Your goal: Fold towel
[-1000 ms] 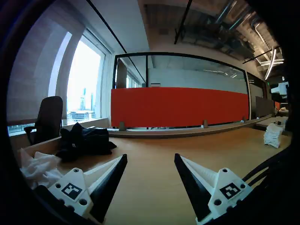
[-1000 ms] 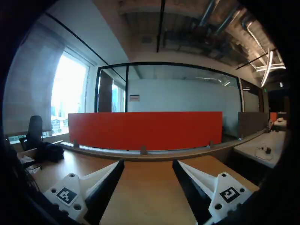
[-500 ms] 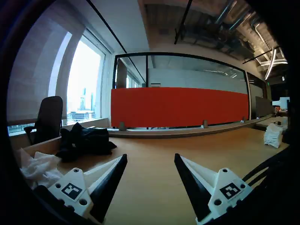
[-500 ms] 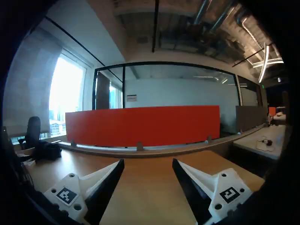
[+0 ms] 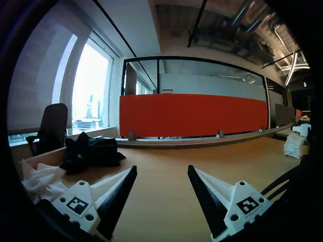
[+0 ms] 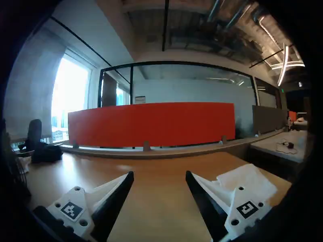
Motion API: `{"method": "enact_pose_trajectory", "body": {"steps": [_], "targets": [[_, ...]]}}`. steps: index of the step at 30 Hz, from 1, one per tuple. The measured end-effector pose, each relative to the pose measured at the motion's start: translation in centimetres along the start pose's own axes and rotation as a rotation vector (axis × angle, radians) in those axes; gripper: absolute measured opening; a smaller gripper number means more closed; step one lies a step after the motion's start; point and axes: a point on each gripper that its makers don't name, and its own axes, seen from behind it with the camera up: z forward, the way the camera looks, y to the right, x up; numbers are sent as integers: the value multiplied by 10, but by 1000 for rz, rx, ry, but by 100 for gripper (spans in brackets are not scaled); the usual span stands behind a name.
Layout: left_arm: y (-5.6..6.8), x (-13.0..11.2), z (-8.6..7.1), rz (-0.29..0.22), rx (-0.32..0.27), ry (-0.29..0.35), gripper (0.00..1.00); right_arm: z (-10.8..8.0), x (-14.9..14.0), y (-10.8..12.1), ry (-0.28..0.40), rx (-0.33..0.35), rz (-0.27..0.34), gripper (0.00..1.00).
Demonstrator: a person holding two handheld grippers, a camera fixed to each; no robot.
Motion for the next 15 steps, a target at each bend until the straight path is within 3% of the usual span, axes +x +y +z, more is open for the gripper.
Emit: {"method": "enact_pose_trajectory", "body": {"steps": [15], "targets": [[0,0,0,0,0,0,93,1,-19,8,-1,-11,22,99]]}}
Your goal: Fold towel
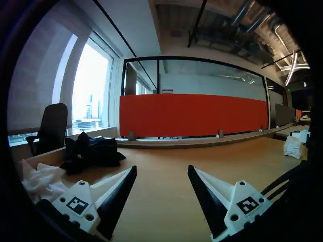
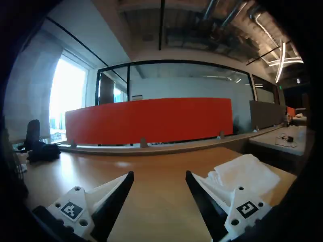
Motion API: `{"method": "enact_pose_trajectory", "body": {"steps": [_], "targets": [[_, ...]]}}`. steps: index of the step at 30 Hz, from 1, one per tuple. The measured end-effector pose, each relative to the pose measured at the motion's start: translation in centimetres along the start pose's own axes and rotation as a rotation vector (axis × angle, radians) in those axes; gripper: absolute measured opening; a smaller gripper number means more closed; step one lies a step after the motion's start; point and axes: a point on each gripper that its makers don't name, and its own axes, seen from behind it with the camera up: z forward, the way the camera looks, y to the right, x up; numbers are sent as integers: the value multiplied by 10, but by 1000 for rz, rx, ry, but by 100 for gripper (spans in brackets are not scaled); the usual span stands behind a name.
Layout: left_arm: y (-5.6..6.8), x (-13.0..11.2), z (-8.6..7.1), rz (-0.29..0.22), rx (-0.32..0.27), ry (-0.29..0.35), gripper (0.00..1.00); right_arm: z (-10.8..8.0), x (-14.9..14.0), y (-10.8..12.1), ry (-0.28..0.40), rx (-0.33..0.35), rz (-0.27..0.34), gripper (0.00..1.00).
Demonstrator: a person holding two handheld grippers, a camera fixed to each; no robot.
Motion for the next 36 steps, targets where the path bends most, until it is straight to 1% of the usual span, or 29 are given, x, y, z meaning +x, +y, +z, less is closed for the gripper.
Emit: {"method": "enact_pose_trajectory", "body": {"steps": [6,12,24,36], "targets": [[0,0,0,0,0,0,93,0,-9,-4,-2,5,-17,99],[0,0,0,0,0,0,93,0,-9,-8,5,12,-41,99],[0,0,0,0,0,0,93,-3,-6,-15,12,15,-67,100],[0,0,0,0,0,0,93,-3,-7,-16,12,14,-66,100]]}}
